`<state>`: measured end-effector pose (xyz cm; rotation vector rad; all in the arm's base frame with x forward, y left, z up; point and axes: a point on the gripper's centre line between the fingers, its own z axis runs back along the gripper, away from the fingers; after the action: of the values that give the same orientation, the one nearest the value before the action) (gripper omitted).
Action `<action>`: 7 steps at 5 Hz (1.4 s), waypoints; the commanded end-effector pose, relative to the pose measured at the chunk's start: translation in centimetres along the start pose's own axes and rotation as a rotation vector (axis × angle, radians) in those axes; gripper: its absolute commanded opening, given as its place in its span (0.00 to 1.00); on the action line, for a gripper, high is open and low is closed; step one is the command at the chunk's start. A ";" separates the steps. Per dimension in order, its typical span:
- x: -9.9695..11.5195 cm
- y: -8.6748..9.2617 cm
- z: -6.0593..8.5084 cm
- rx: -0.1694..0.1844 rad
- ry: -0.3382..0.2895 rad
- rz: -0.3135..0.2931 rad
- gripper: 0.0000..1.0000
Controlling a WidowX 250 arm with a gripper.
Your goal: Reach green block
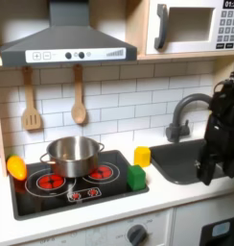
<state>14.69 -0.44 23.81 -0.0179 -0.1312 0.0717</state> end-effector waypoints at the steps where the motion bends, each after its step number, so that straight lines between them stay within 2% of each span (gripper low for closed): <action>1: 2.8 2.0 -0.7 0.032 -0.014 -0.039 1.00; 2: 4.2 2.9 -0.8 0.041 -0.036 -0.048 1.00; 4: 6.9 3.2 -1.6 0.049 -0.049 -0.064 1.00; 6: 8.7 3.7 -2.2 0.058 -0.066 -0.038 1.00; 7: 9.5 4.0 -2.5 0.064 -0.068 -0.043 1.00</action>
<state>24.11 4.01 22.36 0.0470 -0.1933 0.0268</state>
